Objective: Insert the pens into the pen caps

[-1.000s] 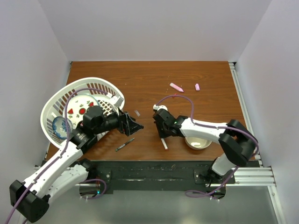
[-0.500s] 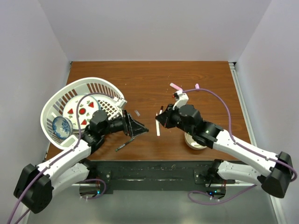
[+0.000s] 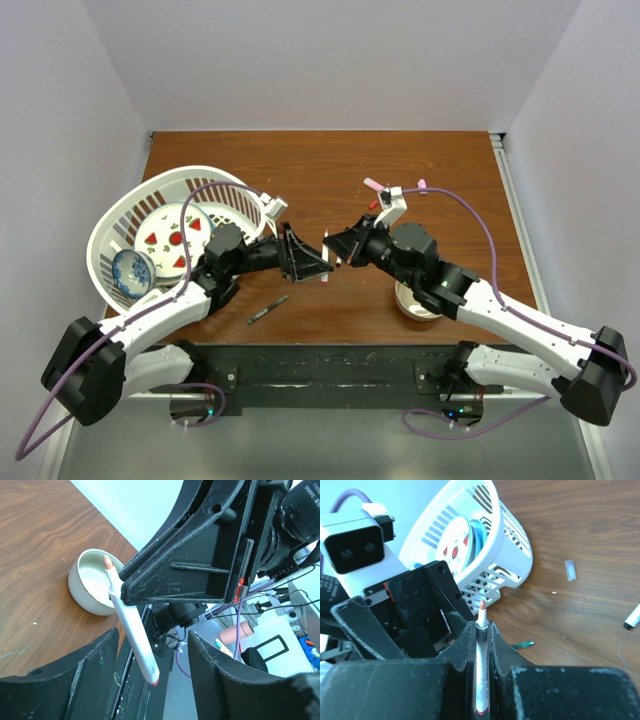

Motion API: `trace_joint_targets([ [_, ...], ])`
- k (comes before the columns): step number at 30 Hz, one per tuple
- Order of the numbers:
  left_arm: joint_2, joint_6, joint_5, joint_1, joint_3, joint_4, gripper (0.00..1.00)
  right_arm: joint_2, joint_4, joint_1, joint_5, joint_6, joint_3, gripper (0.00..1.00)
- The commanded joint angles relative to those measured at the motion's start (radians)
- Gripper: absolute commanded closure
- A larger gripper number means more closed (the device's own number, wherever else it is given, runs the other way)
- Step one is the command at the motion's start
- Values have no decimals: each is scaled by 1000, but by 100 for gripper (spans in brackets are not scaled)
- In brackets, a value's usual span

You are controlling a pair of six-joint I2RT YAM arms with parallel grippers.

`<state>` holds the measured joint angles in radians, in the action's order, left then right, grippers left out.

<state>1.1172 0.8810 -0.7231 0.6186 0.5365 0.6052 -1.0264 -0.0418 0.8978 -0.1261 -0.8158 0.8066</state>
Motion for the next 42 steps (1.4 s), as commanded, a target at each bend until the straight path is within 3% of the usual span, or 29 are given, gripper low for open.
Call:
trace_joint_targets([
  [1, 13, 15, -13, 6, 28, 76, 41, 32, -81, 6, -12, -39, -18, 100],
  [4, 18, 22, -19, 6, 22, 99, 53, 46, -96, 6, -14, -42, -30, 100],
  [6, 26, 33, -32, 6, 19, 126, 69, 48, -108, 6, -6, -43, -38, 100],
  [7, 29, 38, -36, 4, 20, 137, 82, 52, -118, 6, 0, -46, -43, 100],
  [8, 29, 42, -41, 6, 19, 154, 86, 51, -138, 6, 15, -48, -50, 100],
  [11, 18, 33, -35, 6, 5, 160, 100, 43, -121, 6, 25, -46, -34, 91],
  [12, 4, 32, -23, 6, -3, 157, 100, 40, -113, 7, 31, -34, -24, 78],
  [14, -11, 6, -13, 4, -9, 131, 100, 34, -67, 6, 31, 4, 8, 68],
  [15, -26, -10, -7, 4, -6, 114, 100, 32, -44, 6, -12, 44, 22, 58],
  [18, -65, -141, 32, 0, 38, -71, 100, 26, 120, -3, -110, 122, 112, 50],
  [21, -108, -304, 109, -5, 89, -315, 100, -15, 198, -72, -124, 222, 189, 50],
  [23, -132, -382, 146, -11, 103, -434, 100, -47, 214, -179, -45, 276, 226, 50],
  [25, -169, -433, 198, -14, 140, -510, 100, -138, 232, -284, 18, 350, 262, 50],
  [29, -220, -592, 272, -13, 203, -706, 100, -360, 357, -342, -41, 527, 460, 51],
  [37, -307, -654, 346, -14, 200, -768, 100, -823, 451, -467, -56, 688, 744, 65],
  [42, -344, -654, 323, -13, 188, -746, 100, -984, 494, -500, -41, 722, 894, 67],
])
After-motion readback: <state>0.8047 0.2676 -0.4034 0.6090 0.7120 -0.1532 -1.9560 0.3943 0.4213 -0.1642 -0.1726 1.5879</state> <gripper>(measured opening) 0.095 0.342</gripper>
